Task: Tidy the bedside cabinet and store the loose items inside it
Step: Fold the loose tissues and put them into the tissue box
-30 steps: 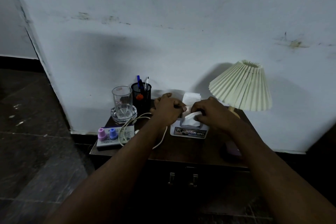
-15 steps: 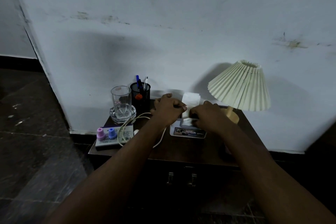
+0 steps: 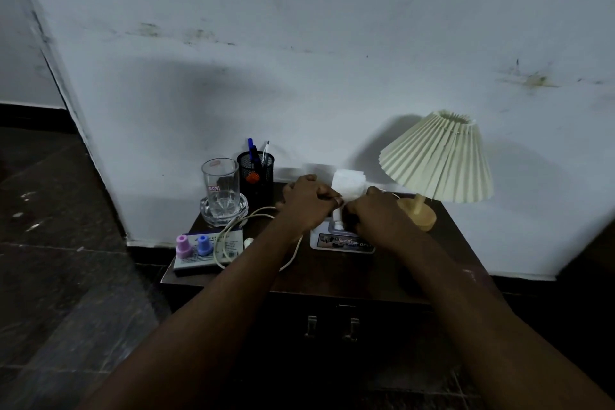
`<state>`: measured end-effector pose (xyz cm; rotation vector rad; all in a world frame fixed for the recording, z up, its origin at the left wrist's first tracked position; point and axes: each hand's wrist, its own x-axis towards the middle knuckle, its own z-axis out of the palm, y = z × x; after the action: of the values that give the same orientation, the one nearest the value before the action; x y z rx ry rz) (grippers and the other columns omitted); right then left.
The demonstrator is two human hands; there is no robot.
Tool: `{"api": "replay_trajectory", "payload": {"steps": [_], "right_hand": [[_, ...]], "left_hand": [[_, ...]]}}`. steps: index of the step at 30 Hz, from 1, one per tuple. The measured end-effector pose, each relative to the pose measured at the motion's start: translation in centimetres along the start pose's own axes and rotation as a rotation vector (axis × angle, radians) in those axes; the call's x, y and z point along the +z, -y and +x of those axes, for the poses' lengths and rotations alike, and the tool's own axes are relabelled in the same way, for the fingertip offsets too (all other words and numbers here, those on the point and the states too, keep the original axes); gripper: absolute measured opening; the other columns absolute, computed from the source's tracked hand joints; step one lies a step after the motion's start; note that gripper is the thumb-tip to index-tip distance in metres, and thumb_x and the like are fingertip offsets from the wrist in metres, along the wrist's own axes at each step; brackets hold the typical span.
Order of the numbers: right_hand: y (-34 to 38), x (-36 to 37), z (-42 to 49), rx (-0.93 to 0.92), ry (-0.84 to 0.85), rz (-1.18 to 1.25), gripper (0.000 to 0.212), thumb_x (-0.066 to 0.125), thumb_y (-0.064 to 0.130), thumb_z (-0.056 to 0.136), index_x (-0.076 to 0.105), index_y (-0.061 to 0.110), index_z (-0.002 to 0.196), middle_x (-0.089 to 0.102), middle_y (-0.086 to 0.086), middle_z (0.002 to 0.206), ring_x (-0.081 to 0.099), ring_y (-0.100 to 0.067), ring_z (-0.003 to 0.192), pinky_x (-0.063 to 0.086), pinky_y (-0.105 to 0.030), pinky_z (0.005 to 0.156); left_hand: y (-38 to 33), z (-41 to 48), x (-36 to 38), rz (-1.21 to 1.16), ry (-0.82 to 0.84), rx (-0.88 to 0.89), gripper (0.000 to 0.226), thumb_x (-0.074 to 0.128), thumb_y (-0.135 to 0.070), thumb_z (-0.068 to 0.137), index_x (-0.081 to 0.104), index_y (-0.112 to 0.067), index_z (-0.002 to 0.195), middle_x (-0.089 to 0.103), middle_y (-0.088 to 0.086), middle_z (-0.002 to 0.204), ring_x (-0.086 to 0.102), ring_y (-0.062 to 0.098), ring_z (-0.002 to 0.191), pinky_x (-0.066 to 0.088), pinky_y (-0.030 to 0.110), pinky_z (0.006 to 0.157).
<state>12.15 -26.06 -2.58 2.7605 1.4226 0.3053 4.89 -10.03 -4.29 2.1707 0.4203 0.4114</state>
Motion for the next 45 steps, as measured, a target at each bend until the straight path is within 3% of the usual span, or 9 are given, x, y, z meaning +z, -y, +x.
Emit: {"api": "replay_trajectory", "payload": {"steps": [9, 12, 16, 23, 28, 32, 35, 39, 45], "right_hand": [[-3.1, -1.6, -1.4, 0.035, -0.154, 0.229, 0.004, 0.073, 0.021, 0.081, 0.073, 0.023, 0.084, 0.071, 0.002, 0.078, 0.065, -0.025, 0.082, 0.053, -0.041, 0.070], [-2.7, -0.9, -2.7, 0.023, -0.191, 0.255, 0.005, 0.069, 0.021, 0.085, 0.070, 0.022, 0.081, 0.066, 0.005, 0.078, 0.057, -0.019, 0.080, 0.038, -0.033, 0.067], [-2.0, 0.0, -3.0, -0.061, -0.166, 0.234, 0.018, 0.061, 0.041, 0.088, 0.072, 0.027, 0.085, 0.058, 0.009, 0.084, 0.050, -0.011, 0.080, 0.042, -0.034, 0.076], [-1.7, 2.0, -3.1, -0.025, -0.186, 0.222, 0.020, 0.050, 0.034, 0.087, 0.067, 0.024, 0.085, 0.050, 0.001, 0.087, 0.050, -0.023, 0.090, 0.043, -0.040, 0.076], [-1.7, 1.3, -4.7, 0.175, -0.284, 0.370, 0.025, 0.063, 0.032, 0.091, 0.058, 0.018, 0.110, 0.053, 0.000, 0.111, 0.053, -0.019, 0.101, 0.048, -0.040, 0.083], [-1.7, 1.4, -5.8, 0.431, -0.178, 0.724, 0.055, 0.077, 0.051, 0.083, 0.049, 0.023, 0.120, 0.056, 0.003, 0.115, 0.059, -0.015, 0.100, 0.052, -0.039, 0.083], [-0.9, 2.8, -5.5, 0.542, -0.064, 1.067, 0.063, 0.085, 0.055, 0.072, 0.056, 0.028, 0.121, 0.071, 0.010, 0.112, 0.068, -0.011, 0.100, 0.056, -0.042, 0.092], [0.8, 4.1, -4.7, 0.605, -0.150, 1.047, 0.050, 0.078, 0.035, 0.084, 0.057, 0.025, 0.128, 0.070, 0.007, 0.117, 0.066, -0.015, 0.107, 0.051, -0.034, 0.090], [1.3, 4.5, -3.0, 0.535, -0.185, 1.123, 0.044, 0.060, 0.006, 0.090, 0.061, 0.032, 0.125, 0.069, 0.006, 0.125, 0.064, -0.015, 0.116, 0.051, -0.034, 0.096]], "left_hand": [[0.4, 0.0, -0.2, 0.050, 0.026, 0.037, 0.015, 0.072, -0.057, 0.084, 0.065, -0.061, 0.072, 0.043, -0.008, 0.156, 0.022, 0.028, 0.148, 0.023, 0.058, 0.118], [0.3, -0.1, -0.1, 0.098, 0.036, 0.032, 0.007, 0.069, -0.061, 0.084, 0.068, -0.055, 0.088, 0.040, -0.008, 0.157, 0.020, 0.029, 0.149, 0.021, 0.058, 0.119], [-0.3, -1.0, -0.2, 0.224, 0.067, 0.099, 0.047, 0.081, -0.049, 0.075, 0.064, -0.045, 0.118, 0.026, -0.007, 0.164, 0.016, 0.027, 0.150, 0.016, 0.053, 0.117], [0.2, -1.6, 0.5, 0.347, 0.089, 0.234, 0.070, 0.084, -0.053, 0.069, 0.052, -0.041, 0.130, 0.017, -0.006, 0.166, 0.010, 0.023, 0.153, 0.019, 0.052, 0.114], [1.0, -1.7, -0.6, 0.330, 0.160, 0.202, 0.123, 0.089, -0.056, 0.061, 0.006, -0.053, 0.151, 0.004, -0.004, 0.170, 0.004, 0.030, 0.156, 0.015, 0.060, 0.119], [2.9, -0.9, -0.6, 0.245, 0.228, 0.176, 0.145, 0.092, -0.061, 0.049, 0.002, -0.033, 0.160, 0.035, 0.004, 0.162, 0.033, 0.027, 0.150, 0.031, 0.052, 0.121], [3.3, -1.3, -0.3, -0.022, 0.234, 0.113, 0.107, 0.094, -0.037, 0.059, 0.037, -0.027, 0.148, 0.063, -0.011, 0.137, 0.063, 0.008, 0.125, 0.055, 0.039, 0.103], [2.9, -1.6, -0.4, -0.055, 0.144, 0.122, 0.037, 0.086, -0.026, 0.069, 0.067, -0.036, 0.100, 0.074, -0.018, 0.096, 0.071, 0.004, 0.097, 0.056, 0.022, 0.082], [4.3, -0.7, -0.2, -0.240, 0.079, 0.108, 0.083, 0.094, -0.044, 0.064, 0.053, -0.035, 0.136, 0.071, -0.015, 0.125, 0.069, 0.003, 0.112, 0.055, 0.029, 0.095]]}}
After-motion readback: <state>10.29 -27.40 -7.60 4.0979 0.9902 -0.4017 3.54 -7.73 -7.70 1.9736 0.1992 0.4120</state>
